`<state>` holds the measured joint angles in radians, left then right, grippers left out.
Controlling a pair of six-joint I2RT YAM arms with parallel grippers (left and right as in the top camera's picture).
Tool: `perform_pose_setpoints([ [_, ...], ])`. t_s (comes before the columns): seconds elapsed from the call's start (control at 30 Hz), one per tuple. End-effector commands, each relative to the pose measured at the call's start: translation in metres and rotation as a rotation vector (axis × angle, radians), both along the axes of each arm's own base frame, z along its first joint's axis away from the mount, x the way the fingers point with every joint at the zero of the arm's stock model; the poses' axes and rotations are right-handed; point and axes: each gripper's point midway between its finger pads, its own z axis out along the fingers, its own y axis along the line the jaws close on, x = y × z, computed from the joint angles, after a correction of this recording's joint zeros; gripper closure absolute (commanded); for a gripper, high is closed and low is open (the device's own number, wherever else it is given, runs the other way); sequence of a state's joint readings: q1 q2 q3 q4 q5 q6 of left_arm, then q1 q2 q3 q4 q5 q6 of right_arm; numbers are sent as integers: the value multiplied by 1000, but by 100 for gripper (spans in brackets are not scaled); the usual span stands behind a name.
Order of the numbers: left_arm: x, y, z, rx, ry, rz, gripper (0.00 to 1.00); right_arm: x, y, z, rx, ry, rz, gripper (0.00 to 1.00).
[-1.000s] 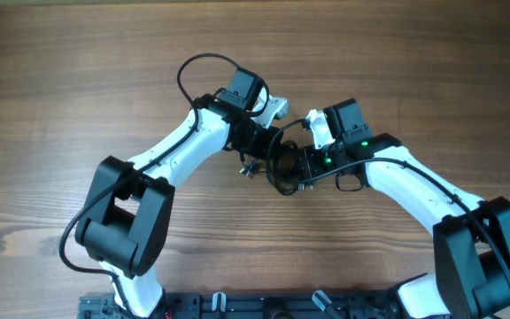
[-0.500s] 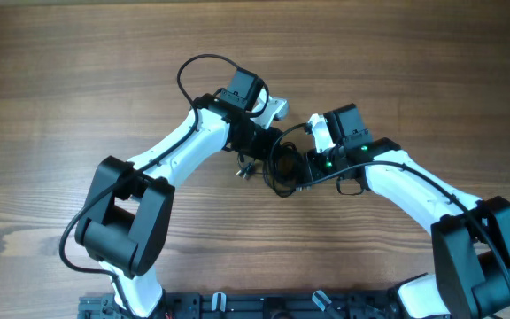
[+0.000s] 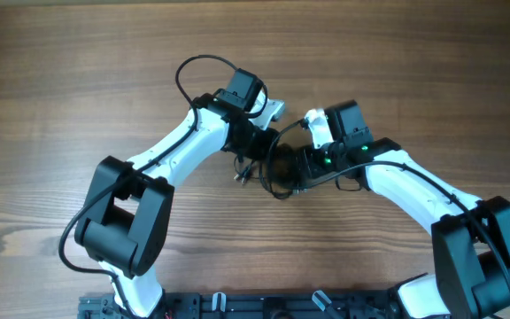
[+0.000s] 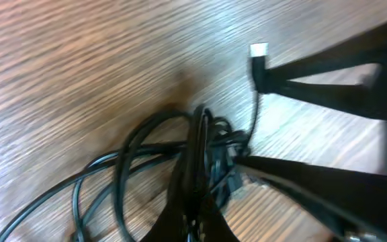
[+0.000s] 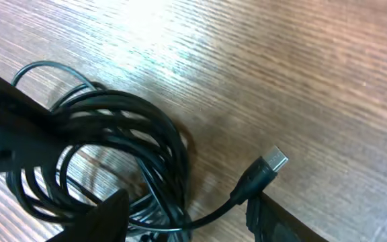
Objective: Untangle cables
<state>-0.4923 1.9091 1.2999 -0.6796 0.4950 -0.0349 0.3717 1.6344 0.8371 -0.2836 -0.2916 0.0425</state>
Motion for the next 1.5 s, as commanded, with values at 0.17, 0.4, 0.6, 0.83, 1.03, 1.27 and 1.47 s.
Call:
perform_pose_setpoints([
  [0.17, 14, -18, 28, -128, -126, -90, 96, 34, -43, -2, -272, -172, -71, 48],
  [0.4, 19, -10, 25, -79, -140, -72, 96, 36, -4, 73, -65, -359, 94, 32],
  [0.6, 36, 1, 73, -185, -214, -48, 96, 9, 30, 67, 91, -302, 309, 32],
  [0.83, 14, -8, 96, -386, -88, -98, 96, 6, 40, 55, 136, -274, 355, 46],
  [1.03, 18, 5, 94, -376, -68, -60, 96, 18, 28, 51, 76, -274, 259, 73],
  [1.27, 27, 25, 101, -424, -43, -6, 96, -5, -1, 17, -15, -62, 74, 81],
  [1.47, 26, 23, 106, -462, -36, -15, 96, -17, 10, 15, 95, 24, 22, 70],
])
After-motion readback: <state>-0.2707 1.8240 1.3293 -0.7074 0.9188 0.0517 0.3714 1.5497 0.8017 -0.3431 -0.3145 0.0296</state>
